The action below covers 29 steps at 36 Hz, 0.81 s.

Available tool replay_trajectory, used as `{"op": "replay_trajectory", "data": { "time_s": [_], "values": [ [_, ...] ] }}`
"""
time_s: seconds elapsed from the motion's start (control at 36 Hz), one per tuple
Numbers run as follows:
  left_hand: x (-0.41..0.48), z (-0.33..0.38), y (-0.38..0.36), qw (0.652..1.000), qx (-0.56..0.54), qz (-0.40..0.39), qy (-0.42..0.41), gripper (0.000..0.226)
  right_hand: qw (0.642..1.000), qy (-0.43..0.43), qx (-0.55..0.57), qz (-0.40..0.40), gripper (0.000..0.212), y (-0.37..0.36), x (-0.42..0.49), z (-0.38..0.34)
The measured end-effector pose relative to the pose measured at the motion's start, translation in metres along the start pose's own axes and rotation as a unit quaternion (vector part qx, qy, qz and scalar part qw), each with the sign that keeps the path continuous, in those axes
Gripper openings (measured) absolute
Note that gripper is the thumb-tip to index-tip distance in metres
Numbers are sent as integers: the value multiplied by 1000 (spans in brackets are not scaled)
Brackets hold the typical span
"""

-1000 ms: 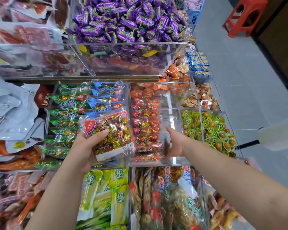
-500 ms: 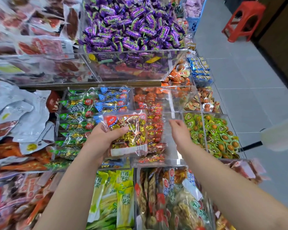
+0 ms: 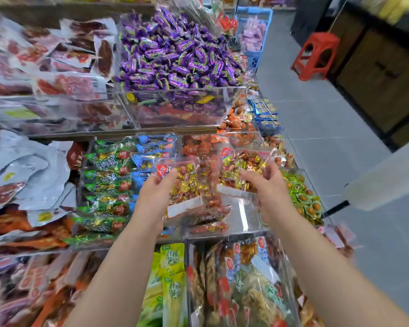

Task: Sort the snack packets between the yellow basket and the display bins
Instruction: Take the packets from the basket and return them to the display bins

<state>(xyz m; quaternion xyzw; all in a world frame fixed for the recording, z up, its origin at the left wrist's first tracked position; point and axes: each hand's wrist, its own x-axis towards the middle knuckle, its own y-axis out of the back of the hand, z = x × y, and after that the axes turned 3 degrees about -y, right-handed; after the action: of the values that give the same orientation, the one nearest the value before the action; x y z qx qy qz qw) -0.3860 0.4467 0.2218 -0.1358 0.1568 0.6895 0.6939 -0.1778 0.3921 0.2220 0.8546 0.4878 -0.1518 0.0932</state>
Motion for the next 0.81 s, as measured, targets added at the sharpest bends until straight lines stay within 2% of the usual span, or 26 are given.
{"op": "replay_trajectory", "data": {
  "time_s": [0.06,0.11,0.19,0.28,0.33,0.39,0.47,0.53,0.58,0.67,0.75,0.81],
  "values": [
    [-5,1,-3,999,-30,-24,12,19,996,53,-76,10,59,-8,-11,-5],
    [-12,3,-9,996,-61,-54,23,18,984,108,-142,-23,38,-22,-25,-4],
    [-19,6,-16,992,-102,-74,20,30,961,159,-209,-90,34,-39,-40,4],
    [-17,6,-10,994,-87,-70,15,38,954,181,-197,-138,19,-37,-45,8],
    [-17,7,-5,993,-82,-82,30,45,953,182,-196,-143,25,-32,-43,9],
    [-16,6,-3,992,-73,-95,39,60,955,155,-216,-131,51,-28,-38,11],
    [-15,5,-4,992,-59,-105,31,69,952,76,-264,-137,97,-21,-26,11],
    [-15,5,-7,992,-49,-109,31,74,957,36,-244,-154,111,-18,-17,10],
    [-12,3,-12,993,-29,-113,19,68,965,12,-203,-164,112,-15,-10,9],
    [-8,3,-19,995,-2,-99,-10,59,971,-4,-181,-153,98,-10,1,7],
    [1,5,-20,998,12,-55,-17,67,981,4,-182,-68,80,-2,17,5],
    [7,8,-17,999,22,-16,-25,67,975,63,-213,17,59,3,33,4]
  ]
}}
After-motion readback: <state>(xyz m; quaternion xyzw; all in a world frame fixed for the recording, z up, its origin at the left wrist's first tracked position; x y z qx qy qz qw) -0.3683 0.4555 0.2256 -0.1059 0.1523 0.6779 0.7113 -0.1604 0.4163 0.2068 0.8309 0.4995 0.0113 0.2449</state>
